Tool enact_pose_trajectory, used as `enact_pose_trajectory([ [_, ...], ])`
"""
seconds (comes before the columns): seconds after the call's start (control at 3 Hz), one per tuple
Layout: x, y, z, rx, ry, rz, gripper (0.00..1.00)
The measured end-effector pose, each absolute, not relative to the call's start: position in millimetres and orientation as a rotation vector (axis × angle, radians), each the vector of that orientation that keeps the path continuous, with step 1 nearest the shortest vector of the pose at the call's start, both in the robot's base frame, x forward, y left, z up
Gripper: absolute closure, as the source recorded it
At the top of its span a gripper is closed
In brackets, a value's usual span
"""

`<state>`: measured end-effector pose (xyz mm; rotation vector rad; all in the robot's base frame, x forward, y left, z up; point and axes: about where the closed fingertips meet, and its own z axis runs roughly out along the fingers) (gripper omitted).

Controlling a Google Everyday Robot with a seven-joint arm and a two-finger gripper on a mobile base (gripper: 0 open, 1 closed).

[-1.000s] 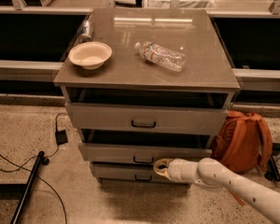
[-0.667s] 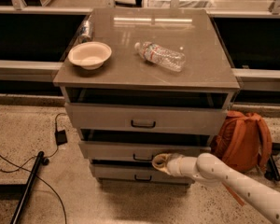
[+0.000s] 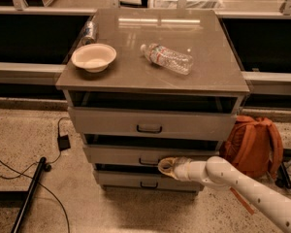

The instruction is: Close middle drawer

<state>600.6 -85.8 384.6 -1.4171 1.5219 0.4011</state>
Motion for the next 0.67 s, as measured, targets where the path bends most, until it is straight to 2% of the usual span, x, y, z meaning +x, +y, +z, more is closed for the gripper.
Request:
enact_pose_trajectory([
  [0.33, 571, -90, 396, -1.531, 1.404, 0.470, 1.00],
  [0.67, 510, -86, 394, -1.607, 1.340, 0.644, 0.83],
])
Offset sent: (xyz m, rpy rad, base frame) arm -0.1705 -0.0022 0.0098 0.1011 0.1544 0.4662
